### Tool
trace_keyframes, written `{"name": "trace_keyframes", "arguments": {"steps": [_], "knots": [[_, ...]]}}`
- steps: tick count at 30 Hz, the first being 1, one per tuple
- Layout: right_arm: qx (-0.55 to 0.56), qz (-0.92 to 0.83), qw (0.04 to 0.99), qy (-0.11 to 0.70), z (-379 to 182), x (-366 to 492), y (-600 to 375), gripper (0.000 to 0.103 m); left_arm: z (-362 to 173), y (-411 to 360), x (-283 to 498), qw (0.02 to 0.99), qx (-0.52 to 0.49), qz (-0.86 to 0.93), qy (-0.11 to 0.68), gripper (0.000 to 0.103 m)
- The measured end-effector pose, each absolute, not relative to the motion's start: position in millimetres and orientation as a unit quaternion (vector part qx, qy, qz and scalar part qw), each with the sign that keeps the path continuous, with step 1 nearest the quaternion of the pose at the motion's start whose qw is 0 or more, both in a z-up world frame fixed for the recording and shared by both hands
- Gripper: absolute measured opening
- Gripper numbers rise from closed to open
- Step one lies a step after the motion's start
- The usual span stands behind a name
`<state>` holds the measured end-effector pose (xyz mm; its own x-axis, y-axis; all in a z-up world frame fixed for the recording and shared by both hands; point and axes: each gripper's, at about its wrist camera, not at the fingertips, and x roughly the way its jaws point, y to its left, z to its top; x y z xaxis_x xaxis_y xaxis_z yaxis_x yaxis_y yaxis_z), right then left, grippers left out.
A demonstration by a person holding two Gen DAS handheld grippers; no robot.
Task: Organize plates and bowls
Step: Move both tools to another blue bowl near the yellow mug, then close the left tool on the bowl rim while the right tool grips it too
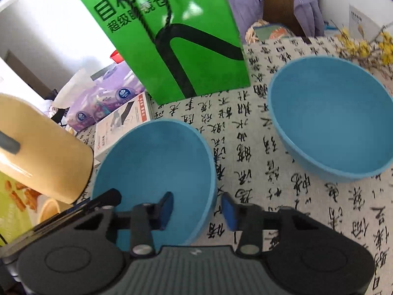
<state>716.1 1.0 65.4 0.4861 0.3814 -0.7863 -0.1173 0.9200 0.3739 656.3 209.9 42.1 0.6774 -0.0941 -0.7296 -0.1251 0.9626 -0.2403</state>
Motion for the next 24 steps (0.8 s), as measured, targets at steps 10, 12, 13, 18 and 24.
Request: {"name": "trace_keyframes", "arguments": {"steps": [10,12,13,18,24], "knots": [[0.1,0.14,0.875,0.453,78.1,686.2,3.6,0.012,62.2,204.7,618.6,0.915,-0.136,0.043,0.377,0.007],[0.089,0.143,0.882,0.44,87.3,670.6,2.7,0.012,72.6,202.5,601.8,0.919,-0.144,0.046,0.363,0.007],[0.085,0.144,0.885,0.434,92.0,661.5,1.6,0.012,77.8,201.5,593.1,0.921,-0.148,0.047,0.357,0.007],[0.073,0.154,0.898,0.406,116.4,605.1,-8.3,0.012,105.7,188.7,533.3,0.935,-0.15,0.05,0.318,0.007],[0.062,0.16,0.92,0.353,132.2,513.8,-26.2,0.013,119.0,166.3,448.5,0.949,-0.144,0.047,0.277,0.008]]}}
